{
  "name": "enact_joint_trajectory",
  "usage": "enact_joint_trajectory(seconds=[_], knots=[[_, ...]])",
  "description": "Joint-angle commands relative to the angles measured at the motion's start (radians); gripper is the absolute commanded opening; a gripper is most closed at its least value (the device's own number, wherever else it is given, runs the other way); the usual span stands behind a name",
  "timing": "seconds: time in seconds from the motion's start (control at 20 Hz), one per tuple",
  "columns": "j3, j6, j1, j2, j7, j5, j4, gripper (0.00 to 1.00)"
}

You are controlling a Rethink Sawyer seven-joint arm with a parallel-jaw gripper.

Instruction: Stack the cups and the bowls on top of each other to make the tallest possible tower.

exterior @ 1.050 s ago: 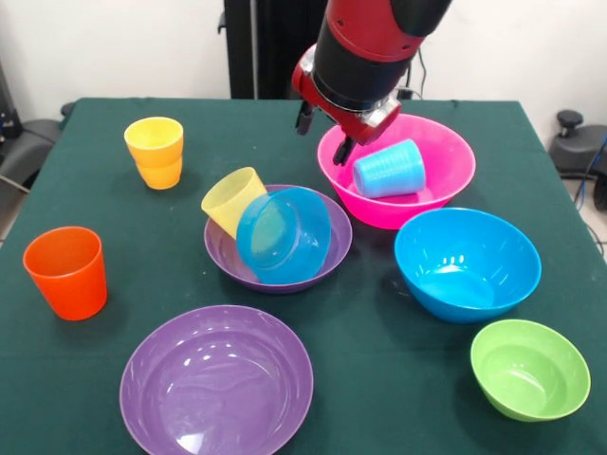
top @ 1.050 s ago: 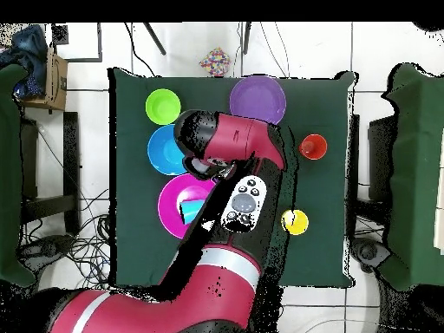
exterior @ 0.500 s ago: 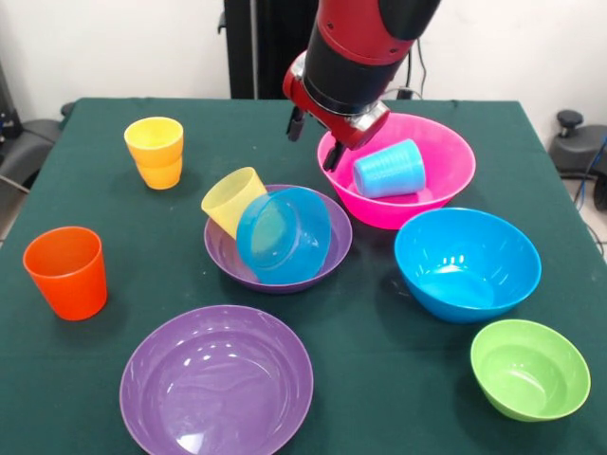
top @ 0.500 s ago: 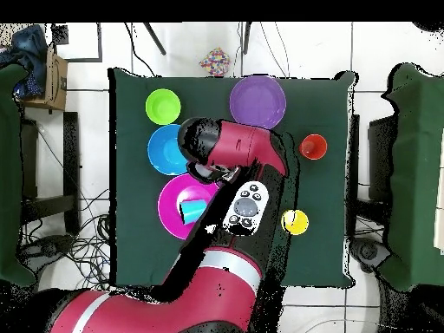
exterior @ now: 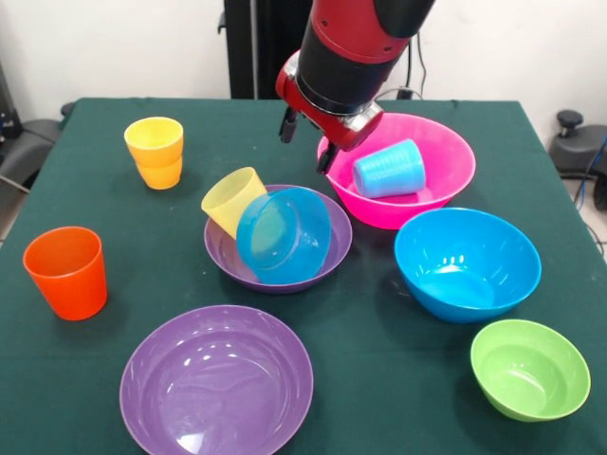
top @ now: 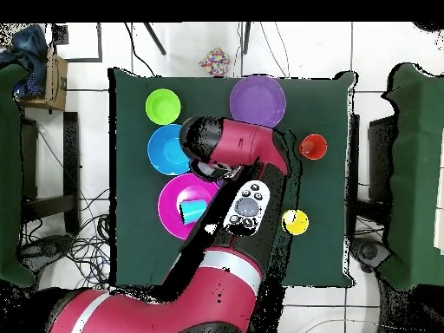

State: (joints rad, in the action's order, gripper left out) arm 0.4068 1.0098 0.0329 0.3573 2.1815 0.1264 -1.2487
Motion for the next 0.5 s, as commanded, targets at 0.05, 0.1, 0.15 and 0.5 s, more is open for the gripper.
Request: enact_joint_trajectory(seconds=[0.05,0.1,0.15,0.5], knots=[[-0.047,0.06,-0.003,-0.053,0.147,-0.012,0.097,1.0],[-0.045,0.065,-0.003,-0.056,0.146,-0.011,0.109,1.0],[-0.044,0.068,-0.003,-0.059,0.147,-0.009,0.118,1.0],[-0.039,0.059,-0.003,-0.07,0.166,0.005,0.136,1.0]])
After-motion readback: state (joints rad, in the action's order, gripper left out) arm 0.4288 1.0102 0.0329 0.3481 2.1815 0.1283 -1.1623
